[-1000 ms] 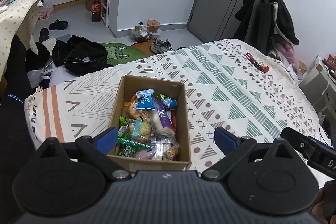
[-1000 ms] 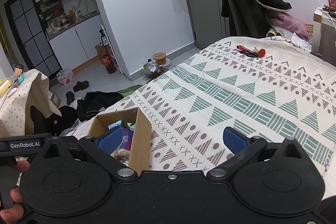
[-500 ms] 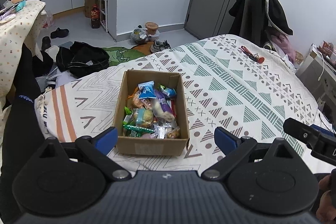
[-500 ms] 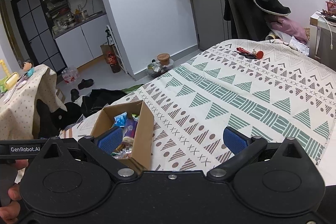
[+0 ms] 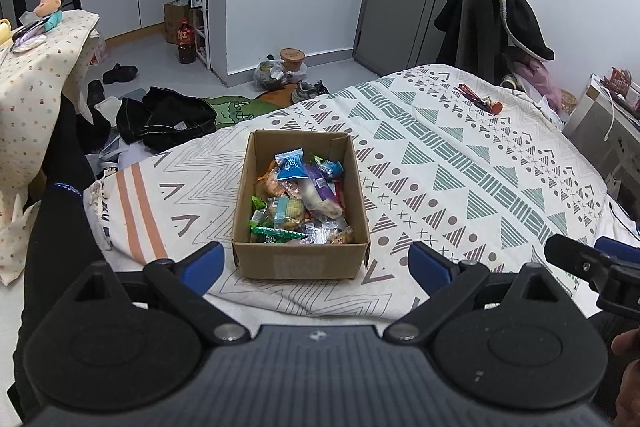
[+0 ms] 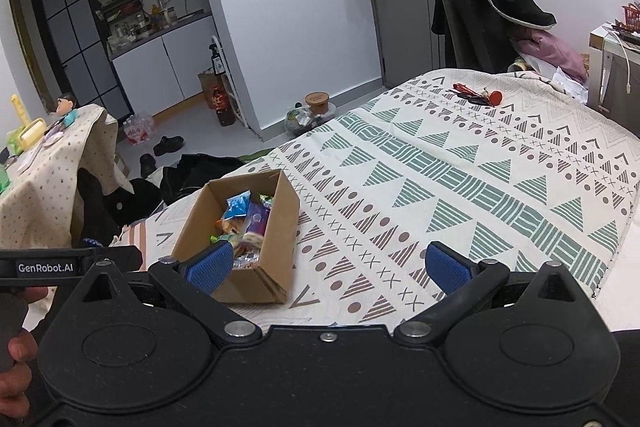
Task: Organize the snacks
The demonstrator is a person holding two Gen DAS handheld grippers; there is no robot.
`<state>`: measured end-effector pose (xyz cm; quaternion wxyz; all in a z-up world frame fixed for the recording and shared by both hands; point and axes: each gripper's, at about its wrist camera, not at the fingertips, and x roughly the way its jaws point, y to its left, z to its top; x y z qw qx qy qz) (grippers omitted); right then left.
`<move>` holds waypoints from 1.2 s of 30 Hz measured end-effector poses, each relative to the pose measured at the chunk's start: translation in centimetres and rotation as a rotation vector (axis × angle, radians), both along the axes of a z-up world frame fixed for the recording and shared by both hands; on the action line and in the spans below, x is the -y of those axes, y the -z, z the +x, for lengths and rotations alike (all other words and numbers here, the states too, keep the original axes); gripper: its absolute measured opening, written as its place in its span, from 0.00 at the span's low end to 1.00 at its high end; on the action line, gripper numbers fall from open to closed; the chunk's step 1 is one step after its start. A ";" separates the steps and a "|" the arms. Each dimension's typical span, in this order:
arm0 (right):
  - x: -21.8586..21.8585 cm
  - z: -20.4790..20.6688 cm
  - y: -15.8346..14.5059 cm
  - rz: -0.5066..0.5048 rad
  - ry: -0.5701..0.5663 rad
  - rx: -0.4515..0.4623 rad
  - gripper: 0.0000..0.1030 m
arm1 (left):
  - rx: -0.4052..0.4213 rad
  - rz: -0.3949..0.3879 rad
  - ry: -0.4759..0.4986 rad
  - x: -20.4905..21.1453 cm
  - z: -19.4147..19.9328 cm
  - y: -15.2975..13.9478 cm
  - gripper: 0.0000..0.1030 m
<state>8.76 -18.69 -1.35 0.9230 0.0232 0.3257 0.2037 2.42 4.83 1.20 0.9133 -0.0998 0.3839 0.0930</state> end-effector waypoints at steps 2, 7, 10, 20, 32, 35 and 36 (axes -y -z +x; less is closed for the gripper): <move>0.1 -0.4 0.0 -0.002 -0.002 0.004 1.00 | 0.003 0.006 0.001 0.0 -0.3 -0.1 0.95; 0.4 -1.1 -0.2 -0.006 -0.002 0.014 1.00 | 0.010 0.018 0.018 0.4 -1.0 -0.3 0.95; 0.7 -1.3 -0.3 -0.003 0.003 0.017 1.00 | 0.010 0.025 0.026 0.6 -1.4 -0.3 0.95; 1.2 -1.4 -0.3 0.003 0.005 0.021 1.00 | 0.011 0.027 0.029 0.8 -1.5 -0.4 0.95; 1.5 -1.3 -0.6 0.000 -0.001 0.026 1.00 | 0.009 0.027 0.030 0.9 -1.4 -0.3 0.95; 1.5 -1.3 -0.6 0.000 0.003 0.029 1.00 | 0.009 0.029 0.032 1.2 -1.3 -0.4 0.95; 1.5 -1.3 -0.6 0.001 0.004 0.029 1.00 | 0.009 0.029 0.033 1.2 -1.3 -0.4 0.95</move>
